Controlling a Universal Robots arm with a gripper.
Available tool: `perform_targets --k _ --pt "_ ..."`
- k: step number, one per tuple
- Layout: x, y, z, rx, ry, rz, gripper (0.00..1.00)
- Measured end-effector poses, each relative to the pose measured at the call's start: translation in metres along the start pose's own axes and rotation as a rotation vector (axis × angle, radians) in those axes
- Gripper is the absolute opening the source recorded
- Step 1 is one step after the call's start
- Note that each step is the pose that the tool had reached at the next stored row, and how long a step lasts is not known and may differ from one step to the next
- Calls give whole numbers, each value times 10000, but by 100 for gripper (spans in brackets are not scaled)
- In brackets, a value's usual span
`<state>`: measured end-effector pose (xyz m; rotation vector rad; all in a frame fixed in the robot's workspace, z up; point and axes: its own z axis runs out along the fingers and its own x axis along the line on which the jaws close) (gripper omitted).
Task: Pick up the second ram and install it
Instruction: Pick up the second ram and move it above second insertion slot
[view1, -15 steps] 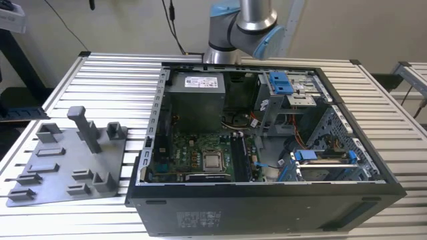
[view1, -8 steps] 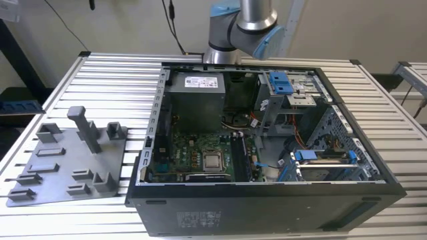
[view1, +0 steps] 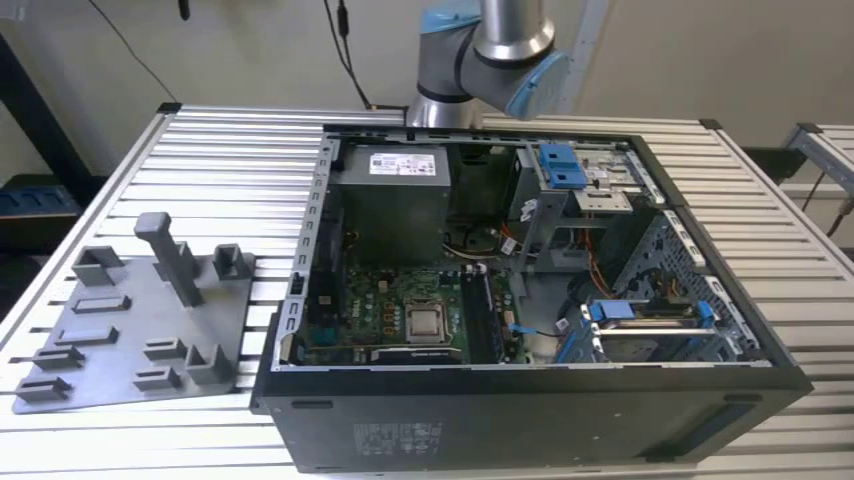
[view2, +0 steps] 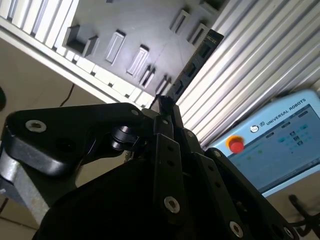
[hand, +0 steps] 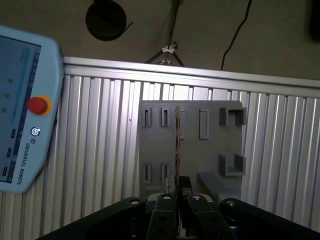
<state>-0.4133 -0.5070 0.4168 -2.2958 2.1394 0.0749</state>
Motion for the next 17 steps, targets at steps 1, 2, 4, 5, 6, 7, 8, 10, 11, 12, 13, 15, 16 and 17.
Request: perform_targets --k 1,2,4,5,6,7,8,10,11,12,13,15,16,17 --pt "-1 0 -18 1 0 0 14" --pt "-1 1 -37 0 0 0 14" --pt "-3 2 -76 1 0 0 14" --pt "-3 3 -92 1 -1 0 14" --pt "-4 3 -107 1 0 0 14" --pt "-4 3 -120 1 0 0 14" --pt "-5 4 -129 -1 1 0 14" --pt "-5 4 -131 1 -1 0 14" --pt "-5 4 -132 1 -1 0 14" --pt "-5 4 -132 1 -1 0 14" --pt "-5 4 -132 1 -1 -1 14" --pt "-5 2 -132 1 -1 -2 14" --pt "-4 -2 -133 -1 0 -2 14" --pt "-4 -9 -134 -2 1 -2 14"
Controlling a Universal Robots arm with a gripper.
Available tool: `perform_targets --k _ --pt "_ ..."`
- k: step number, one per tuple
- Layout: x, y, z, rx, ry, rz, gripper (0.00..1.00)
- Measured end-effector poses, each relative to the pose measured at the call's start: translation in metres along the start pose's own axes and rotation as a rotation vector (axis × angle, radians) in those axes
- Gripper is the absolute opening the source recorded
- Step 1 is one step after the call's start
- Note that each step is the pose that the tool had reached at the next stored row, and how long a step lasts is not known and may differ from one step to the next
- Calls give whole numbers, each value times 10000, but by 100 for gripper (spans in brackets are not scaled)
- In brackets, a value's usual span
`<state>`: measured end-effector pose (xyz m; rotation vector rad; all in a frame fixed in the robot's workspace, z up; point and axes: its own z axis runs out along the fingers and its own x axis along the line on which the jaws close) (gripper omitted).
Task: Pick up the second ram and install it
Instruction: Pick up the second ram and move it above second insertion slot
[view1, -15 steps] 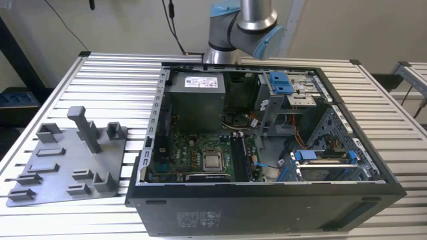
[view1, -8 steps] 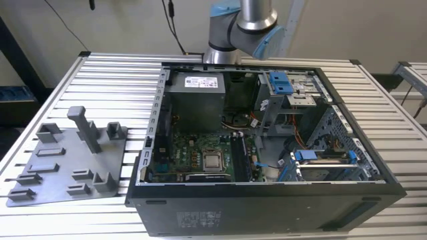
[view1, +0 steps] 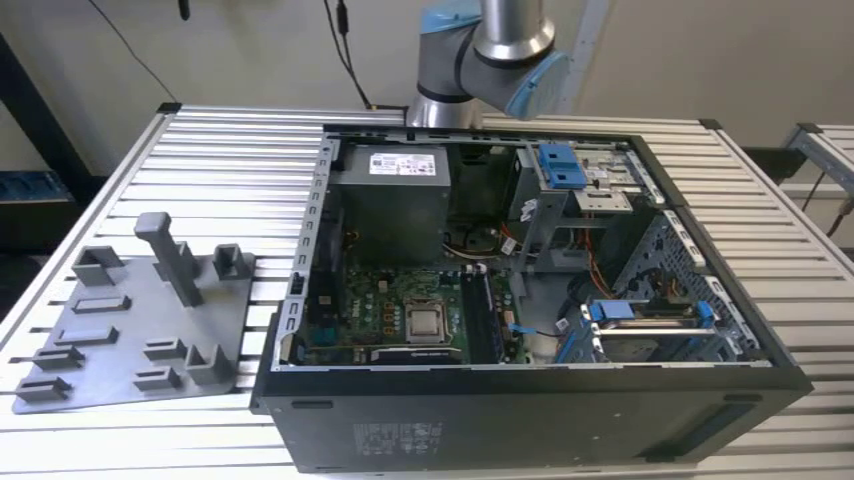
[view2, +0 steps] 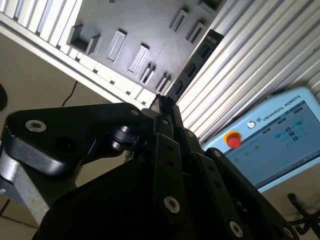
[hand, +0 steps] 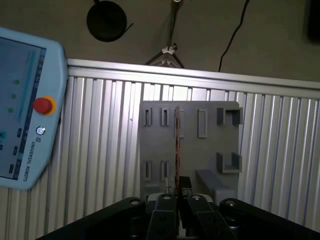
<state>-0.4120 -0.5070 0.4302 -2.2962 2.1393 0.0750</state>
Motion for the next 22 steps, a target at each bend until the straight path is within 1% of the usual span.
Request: perform_targets --k 4,13,18,22 --pt "3 -53 -1 1 -1 1 14" --pt "15 -216 -6 2 -1 2 14" --pt "22 -321 -9 2 -1 2 14" --pt "30 -425 -13 1 -1 1 14"
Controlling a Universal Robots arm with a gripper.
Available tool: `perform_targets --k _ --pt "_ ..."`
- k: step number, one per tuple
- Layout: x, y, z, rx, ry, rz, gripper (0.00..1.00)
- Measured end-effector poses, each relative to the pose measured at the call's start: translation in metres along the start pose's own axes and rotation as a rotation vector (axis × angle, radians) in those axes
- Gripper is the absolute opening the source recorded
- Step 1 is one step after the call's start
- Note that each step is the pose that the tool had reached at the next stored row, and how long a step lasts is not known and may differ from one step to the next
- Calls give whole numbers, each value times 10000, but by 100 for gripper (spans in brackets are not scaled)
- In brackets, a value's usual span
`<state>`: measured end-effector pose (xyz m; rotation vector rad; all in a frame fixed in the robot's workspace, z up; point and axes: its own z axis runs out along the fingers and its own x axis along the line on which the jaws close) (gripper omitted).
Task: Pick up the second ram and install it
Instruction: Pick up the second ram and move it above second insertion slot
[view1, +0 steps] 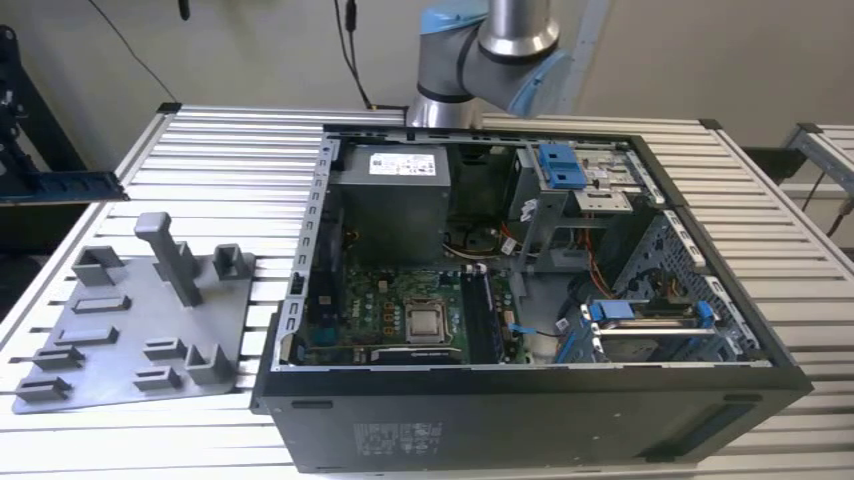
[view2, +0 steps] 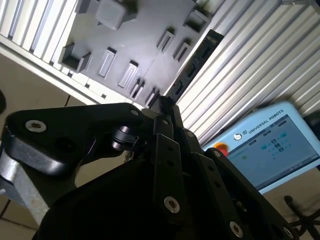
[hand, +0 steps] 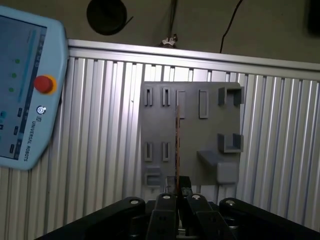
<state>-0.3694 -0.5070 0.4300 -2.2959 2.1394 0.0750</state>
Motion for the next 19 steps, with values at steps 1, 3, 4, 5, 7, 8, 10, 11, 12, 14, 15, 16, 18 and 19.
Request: perform_targets --k 1,3,4,5,7,8,10,11,12,14,15,16,18,19 --pt "2 -31 -1 -1 0 0 14" --pt "6 -95 -3 -1 0 1 14" --pt "9 -127 -5 -2 0 1 14" --pt "11 -162 -5 -1 -1 0 14" --pt "16 -234 -8 -3 0 0 14" --pt "19 -267 -9 -4 0 0 14" --pt "23 -330 -11 -3 -1 0 14" --pt "25 -362 -12 -4 0 1 14" --pt "27 -390 -13 -4 0 0 14" --pt "32 -453 -15 -4 -1 0 14" --pt "34 -486 -16 -5 0 0 14" --pt "36 -520 -18 -6 0 0 14" --pt "40 -579 -20 -6 -1 0 14" --pt "42 -603 -20 -6 -2 1 14"
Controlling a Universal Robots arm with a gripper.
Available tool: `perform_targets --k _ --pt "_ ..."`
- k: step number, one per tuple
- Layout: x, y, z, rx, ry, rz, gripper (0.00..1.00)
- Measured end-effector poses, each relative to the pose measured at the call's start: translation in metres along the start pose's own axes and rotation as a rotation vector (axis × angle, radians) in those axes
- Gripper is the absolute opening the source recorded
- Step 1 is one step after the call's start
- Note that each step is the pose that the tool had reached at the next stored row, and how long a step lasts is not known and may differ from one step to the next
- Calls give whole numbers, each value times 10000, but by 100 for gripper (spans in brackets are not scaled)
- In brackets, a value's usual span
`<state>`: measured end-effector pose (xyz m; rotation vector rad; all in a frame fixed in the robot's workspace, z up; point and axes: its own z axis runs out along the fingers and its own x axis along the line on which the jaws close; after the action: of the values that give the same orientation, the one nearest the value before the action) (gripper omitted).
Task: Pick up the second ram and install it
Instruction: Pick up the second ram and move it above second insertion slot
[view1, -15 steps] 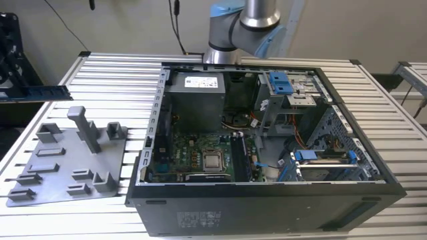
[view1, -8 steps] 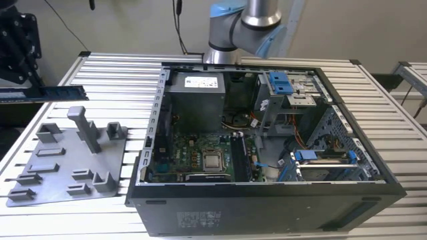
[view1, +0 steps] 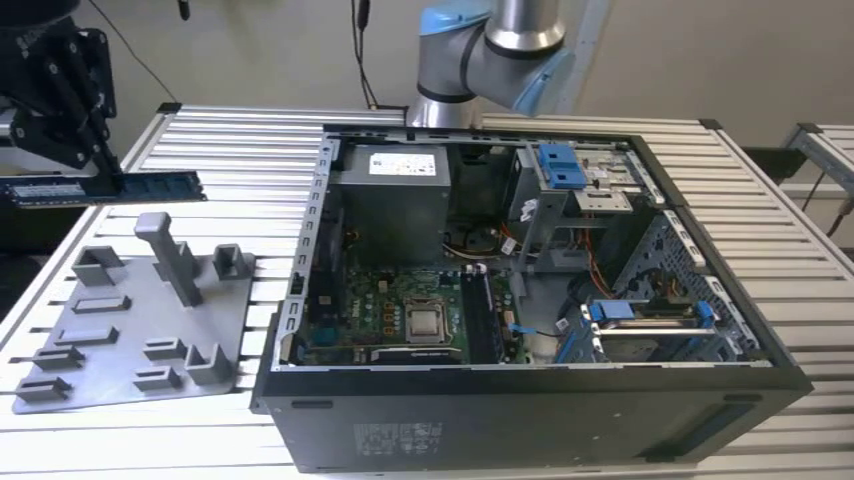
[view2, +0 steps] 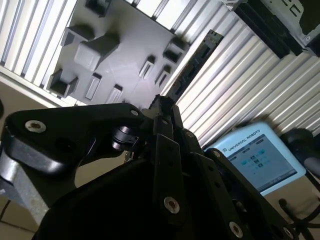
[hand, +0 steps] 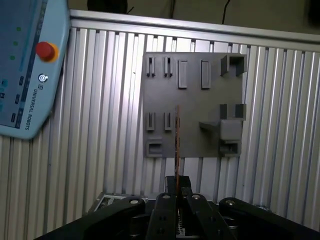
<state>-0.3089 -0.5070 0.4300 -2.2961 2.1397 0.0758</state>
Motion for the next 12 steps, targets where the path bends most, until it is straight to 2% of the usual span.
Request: perform_targets --k 3,6,8,12 --pt "7 -98 -4 -1 1 -1 14" --pt "11 -159 -5 -1 0 -1 14" --pt "16 -226 -9 -4 2 -2 14" --pt "16 -279 -10 -3 2 -2 14"
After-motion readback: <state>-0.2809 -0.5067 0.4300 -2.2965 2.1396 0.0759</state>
